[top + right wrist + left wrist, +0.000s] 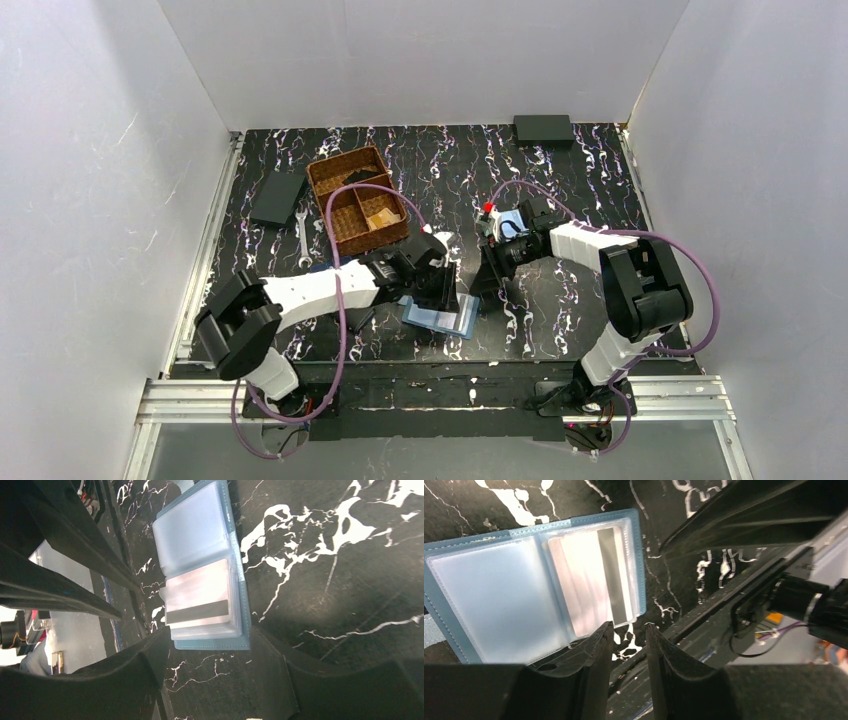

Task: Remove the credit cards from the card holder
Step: Remove the credit card from the card holder.

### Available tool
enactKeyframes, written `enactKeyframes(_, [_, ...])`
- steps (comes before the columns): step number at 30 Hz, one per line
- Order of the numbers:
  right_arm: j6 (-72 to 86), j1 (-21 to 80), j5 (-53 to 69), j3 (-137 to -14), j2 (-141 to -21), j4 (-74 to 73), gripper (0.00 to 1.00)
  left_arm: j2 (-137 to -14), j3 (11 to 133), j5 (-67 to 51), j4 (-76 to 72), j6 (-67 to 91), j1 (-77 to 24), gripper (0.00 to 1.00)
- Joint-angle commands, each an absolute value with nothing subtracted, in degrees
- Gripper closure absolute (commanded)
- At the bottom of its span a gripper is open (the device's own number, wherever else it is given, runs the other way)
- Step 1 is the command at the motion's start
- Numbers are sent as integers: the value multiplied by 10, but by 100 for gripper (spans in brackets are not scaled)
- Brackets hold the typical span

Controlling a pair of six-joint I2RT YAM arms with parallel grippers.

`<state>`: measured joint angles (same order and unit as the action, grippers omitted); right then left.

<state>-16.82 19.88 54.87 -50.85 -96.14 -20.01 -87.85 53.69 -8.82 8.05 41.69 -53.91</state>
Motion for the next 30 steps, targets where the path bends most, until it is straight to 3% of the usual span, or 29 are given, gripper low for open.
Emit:
enactKeyframes(1, [-181, 189, 576, -525, -939, -210, 32, -911, 575, -28, 173, 386, -553, 71])
enactKeyframes(24, [-191, 187, 588, -526, -940, -221, 32, -999, 625, -37, 196, 385, -554, 82])
enactKeyframes(26, [-192, 187, 589, -527, -939, -222, 32, -1002, 627, -33, 201, 385, -554, 87])
enactKeyframes(28, [-195, 187, 592, -527, -939, -224, 32, -1002, 627, -29, 204, 385, -554, 99])
enactKeyframes(30, [-199, 187, 595, -528, -939, -229, 32, -996, 627, -25, 206, 387, -554, 100])
